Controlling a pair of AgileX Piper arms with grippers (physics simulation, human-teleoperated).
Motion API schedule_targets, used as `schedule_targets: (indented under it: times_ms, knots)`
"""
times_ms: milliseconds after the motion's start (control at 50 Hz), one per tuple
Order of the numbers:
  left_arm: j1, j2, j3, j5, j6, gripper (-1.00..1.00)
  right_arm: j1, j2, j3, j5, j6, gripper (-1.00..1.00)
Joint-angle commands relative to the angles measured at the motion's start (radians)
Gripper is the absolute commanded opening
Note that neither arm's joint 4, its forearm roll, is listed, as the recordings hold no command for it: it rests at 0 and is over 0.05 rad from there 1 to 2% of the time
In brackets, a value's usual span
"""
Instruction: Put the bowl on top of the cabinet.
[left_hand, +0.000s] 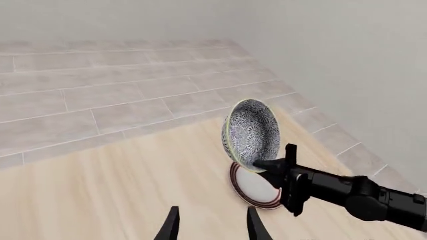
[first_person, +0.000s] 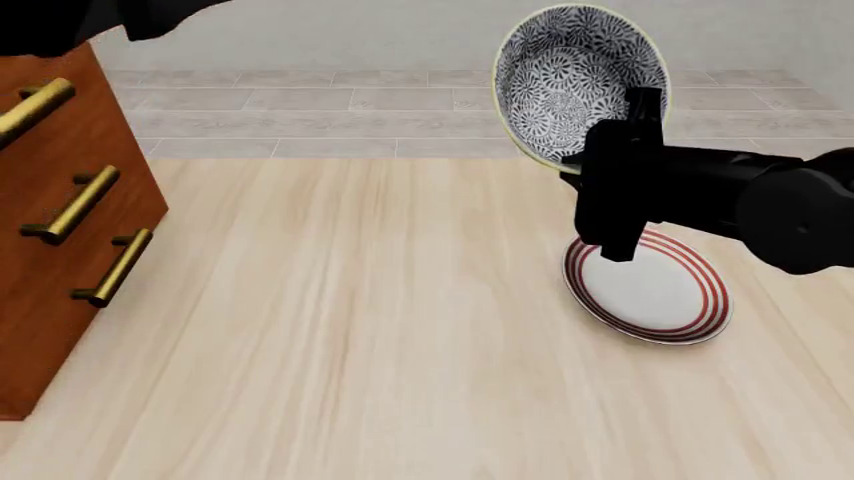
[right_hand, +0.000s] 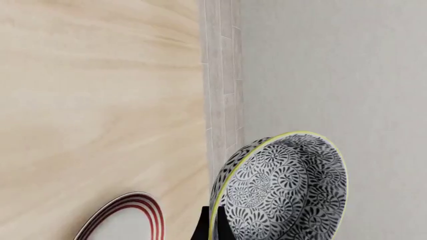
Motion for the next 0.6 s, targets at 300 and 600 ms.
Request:
schedule_targets:
  times_ms: [300,600]
  knots:
    - [-0.057,0.184,-0.229,0.06,-0.023,1.0,0.0,-0.005,-0.005,-0.005,0.002,-1.0]
    - [-0.081,0.257,-0.256,0.05,-0.04,1.0,0.0,-0.005,-0.005,-0.005,0.002,-1.0]
